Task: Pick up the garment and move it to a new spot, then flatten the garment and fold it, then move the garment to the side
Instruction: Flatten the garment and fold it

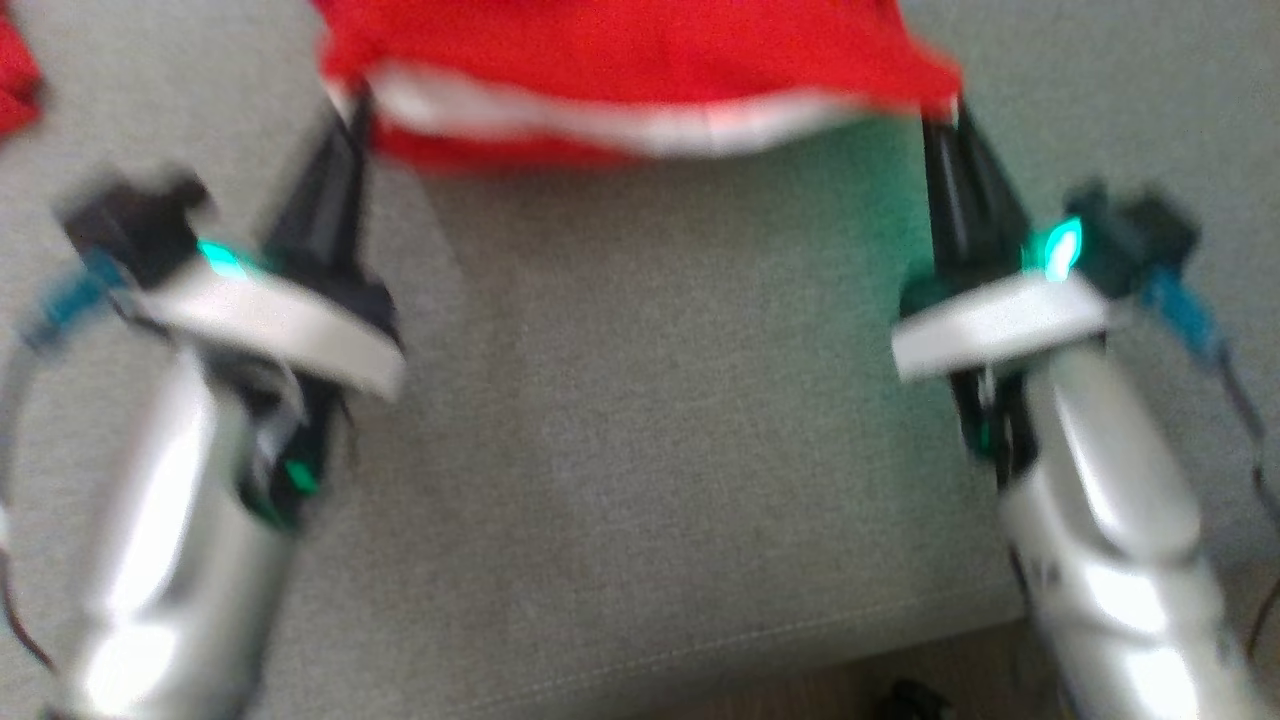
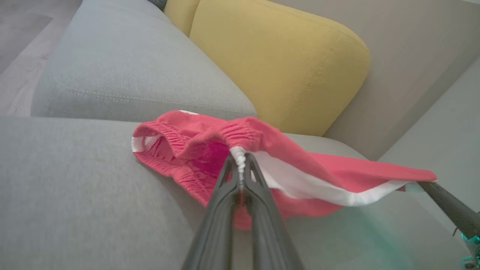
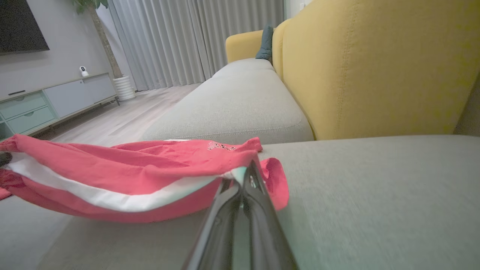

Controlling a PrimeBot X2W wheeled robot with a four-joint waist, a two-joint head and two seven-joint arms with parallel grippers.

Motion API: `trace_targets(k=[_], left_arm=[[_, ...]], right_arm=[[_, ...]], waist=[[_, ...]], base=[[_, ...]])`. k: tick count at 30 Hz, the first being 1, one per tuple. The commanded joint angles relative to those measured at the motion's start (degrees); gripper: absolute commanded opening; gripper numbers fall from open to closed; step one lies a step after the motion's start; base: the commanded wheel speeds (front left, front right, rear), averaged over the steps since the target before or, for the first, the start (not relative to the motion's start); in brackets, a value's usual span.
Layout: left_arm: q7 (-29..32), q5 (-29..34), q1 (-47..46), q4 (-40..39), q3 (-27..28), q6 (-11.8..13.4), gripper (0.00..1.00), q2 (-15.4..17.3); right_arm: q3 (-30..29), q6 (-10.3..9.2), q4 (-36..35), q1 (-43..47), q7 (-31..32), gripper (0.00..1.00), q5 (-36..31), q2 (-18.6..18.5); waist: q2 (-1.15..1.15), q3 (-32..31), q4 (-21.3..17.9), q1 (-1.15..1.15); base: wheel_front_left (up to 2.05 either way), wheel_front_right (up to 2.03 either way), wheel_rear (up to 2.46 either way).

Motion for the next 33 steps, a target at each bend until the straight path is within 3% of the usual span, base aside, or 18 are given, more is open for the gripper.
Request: trace_targets(k=[1,10,19,22,27,33], left_arm=[[-0.59,-0.56,1.62,-3.78,1.16,0.67,0.00,0.55],[-1.44,-2.19,24.57,-18.52,-1.88,6.13,0.00,-1.31],[1.20,-3.80,38.15,-28.44,-4.46,10.01,0.00,-0.88],[2.69,-4.55,39.23,-28.53,-5.58,10.12,0.00,-0.92],[5.04,-6.29,37.32,-25.48,-7.63,9.40,0.00,-2.58],[6.42,-10.09,31.80,-20.79,-7.12,8.96,0.00,-6.57]], right_arm=[[0.53,-0.05,-3.48,3.31,-0.52,0.00,0.10,0.78],[-1.39,-0.05,-21.44,24.26,4.51,0.00,-0.62,-1.66],[-6.60,-0.05,-38.12,37.84,13.58,0.00,-5.08,-2.44],[-7.91,-0.05,-37.96,38.91,15.47,0.00,-5.28,-2.45],[-9.08,-0.05,-30.42,35.41,16.20,0.00,-3.29,-2.49],[-8.82,-0.05,-23.35,27.21,16.71,0.00,-2.45,-3.79]], waist=[[0.00,-4.03,1.34,0.00],[0.00,-12.92,1.88,0.00],[0.00,-16.00,2.42,0.00],[0.00,-15.78,3.08,0.00],[0.00,-14.18,4.95,0.00],[0.00,-11.92,7.20,0.00]], base=[[0.00,0.00,0.00],[0.00,0.00,0.00],[0.00,0.00,0.00],[0.00,0.00,0.00],[0.00,0.00,0.00],[0.00,0.00,0.00]])
